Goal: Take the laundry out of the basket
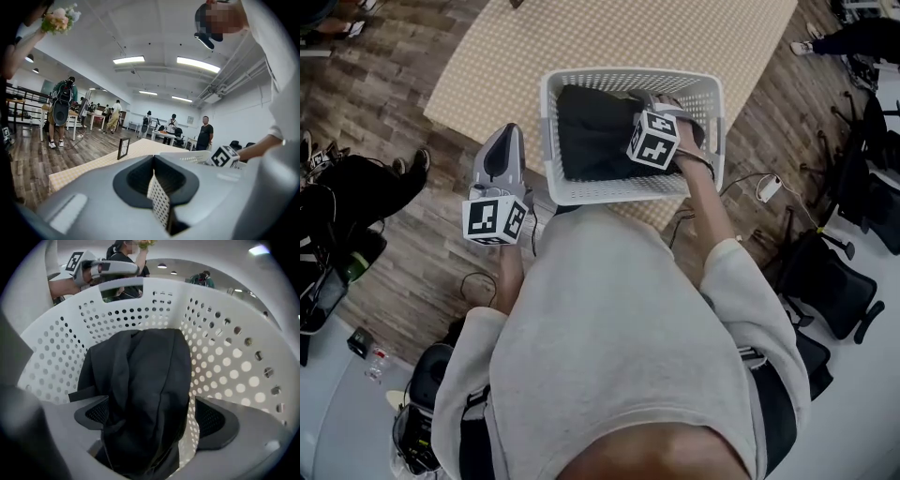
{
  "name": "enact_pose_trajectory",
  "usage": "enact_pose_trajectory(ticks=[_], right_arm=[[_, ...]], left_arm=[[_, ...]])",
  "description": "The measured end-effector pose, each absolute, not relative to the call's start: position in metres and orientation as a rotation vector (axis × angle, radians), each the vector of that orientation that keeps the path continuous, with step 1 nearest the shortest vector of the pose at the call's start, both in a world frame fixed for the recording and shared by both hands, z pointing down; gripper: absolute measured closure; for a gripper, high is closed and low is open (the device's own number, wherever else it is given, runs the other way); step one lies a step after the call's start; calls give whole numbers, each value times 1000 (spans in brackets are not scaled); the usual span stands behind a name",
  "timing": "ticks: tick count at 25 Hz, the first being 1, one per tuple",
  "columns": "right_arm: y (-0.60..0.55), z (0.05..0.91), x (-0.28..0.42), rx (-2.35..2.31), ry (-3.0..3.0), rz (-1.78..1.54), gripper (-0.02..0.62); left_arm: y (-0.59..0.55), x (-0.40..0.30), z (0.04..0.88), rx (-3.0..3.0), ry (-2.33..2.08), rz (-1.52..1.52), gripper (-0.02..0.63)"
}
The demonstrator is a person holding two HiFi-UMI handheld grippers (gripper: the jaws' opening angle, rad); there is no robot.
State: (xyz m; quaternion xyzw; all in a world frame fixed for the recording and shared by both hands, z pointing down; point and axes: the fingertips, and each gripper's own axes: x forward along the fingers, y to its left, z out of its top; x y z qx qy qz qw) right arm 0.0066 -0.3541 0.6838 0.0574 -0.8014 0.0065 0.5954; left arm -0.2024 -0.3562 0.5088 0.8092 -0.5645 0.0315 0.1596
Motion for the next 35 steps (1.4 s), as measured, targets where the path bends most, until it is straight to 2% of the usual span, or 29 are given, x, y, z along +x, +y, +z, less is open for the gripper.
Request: enact_pose_trajectory(ticks=[8, 12, 15, 21, 22, 24, 26, 28, 35], right_arm=[[-334, 754, -13, -76, -1792, 200, 32], [-332, 758, -14, -70, -1780, 204, 32], [-330, 756, -15, -65, -1763, 193, 62], [-317, 753, -15, -113, -1738, 203, 191], [-314, 752, -16, -137, -1741, 213, 226], [-305, 748, -18, -191, -1751, 231, 359], [-298, 744, -18, -221, -1759, 221, 418], [-296, 740, -17, -223, -1773, 205, 452], [-293, 734, -18, -163, -1785, 114, 467]], left_arm=[[-354, -213, 510, 2285, -1638, 92, 595], [-353, -219, 509, 2268, -1655, 84, 595], [-354, -218, 509, 2268, -1653, 79, 595], [-354, -212, 505, 2284, -1648, 69, 595], [-353, -212, 505, 2284, -1649, 70, 595], [-350, -211, 504, 2281, -1655, 69, 595], [-347, -211, 501, 2281, -1662, 66, 595], [-345, -211, 498, 2284, -1669, 61, 595], [-334, -208, 489, 2294, -1683, 43, 595]])
